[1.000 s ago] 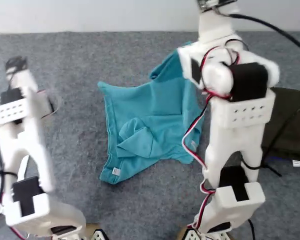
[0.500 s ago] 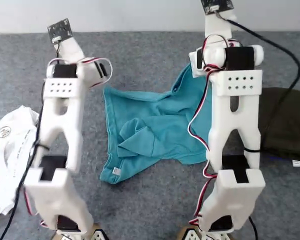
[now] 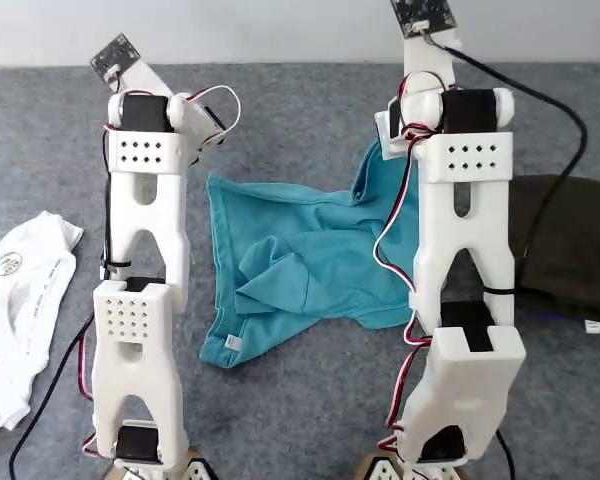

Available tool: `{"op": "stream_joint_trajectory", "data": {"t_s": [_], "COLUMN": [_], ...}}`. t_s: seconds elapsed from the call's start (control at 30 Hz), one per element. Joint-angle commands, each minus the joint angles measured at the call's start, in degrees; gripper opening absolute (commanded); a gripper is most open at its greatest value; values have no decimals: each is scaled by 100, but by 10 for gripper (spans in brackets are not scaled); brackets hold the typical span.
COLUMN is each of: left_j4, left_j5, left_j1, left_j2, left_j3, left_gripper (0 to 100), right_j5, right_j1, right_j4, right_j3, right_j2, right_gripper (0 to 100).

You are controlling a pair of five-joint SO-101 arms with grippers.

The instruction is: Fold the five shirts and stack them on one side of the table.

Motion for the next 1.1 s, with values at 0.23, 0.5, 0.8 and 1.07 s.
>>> {"op": "stream_joint_trajectory", "data": {"t_s": [0.23, 0.5, 0.8, 1.07], "left_j4": [149, 123, -220, -1029], "left_j5": [-6101, -9477, -10462, -10382], "left_j1": [-79, -246, -185, 211], "left_j2": [-114, -141, 237, 976], "left_j3": [374, 505, 558, 268], "left_gripper": [160, 159, 130, 156], "right_j5": [62, 633, 659, 659], "right_j1": [92, 119, 180, 224], "right_j4": [-338, -312, -295, -295], "right_j3": [26, 9, 0, 0], "right_j2": [-22, 321, 338, 338], "right_gripper": [8, 8, 9, 9]}}
